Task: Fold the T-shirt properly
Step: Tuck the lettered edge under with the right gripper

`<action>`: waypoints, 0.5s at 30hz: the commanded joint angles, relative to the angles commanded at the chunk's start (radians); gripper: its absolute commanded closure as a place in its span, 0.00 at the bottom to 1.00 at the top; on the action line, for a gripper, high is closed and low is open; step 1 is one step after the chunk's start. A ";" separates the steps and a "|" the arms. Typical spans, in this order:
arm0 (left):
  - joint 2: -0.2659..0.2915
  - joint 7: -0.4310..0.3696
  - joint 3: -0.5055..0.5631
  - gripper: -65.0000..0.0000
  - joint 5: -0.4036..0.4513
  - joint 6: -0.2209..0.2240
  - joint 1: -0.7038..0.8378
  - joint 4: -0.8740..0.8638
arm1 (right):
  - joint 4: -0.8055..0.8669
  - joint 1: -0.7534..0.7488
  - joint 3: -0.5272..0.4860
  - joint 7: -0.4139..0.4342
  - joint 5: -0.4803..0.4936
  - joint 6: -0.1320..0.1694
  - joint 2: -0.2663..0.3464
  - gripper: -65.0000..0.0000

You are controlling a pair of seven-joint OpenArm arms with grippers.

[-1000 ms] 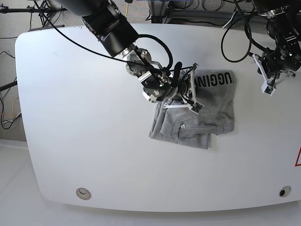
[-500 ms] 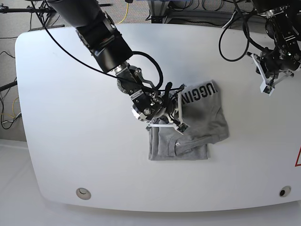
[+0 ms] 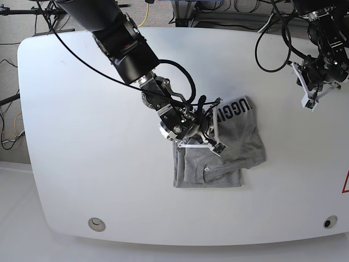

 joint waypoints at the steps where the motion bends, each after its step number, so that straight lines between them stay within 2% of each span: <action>1: -0.009 0.000 0.000 1.00 -0.002 0.000 0.000 0.000 | 0.003 0.000 0.002 -0.003 0.005 -0.003 0.000 1.00; 5: -0.026 0.000 -0.002 1.00 -0.002 0.000 0.003 0.015 | 0.068 -0.003 0.008 -0.012 0.006 -0.008 0.008 1.00; 10: -0.044 0.000 -0.018 1.00 -0.002 0.000 0.003 0.040 | 0.147 -0.008 0.020 -0.078 -0.002 -0.011 0.046 1.00; 15: -0.051 0.000 -0.060 1.00 0.003 0.000 0.005 0.041 | 0.219 -0.017 0.112 -0.135 -0.003 -0.011 0.084 1.00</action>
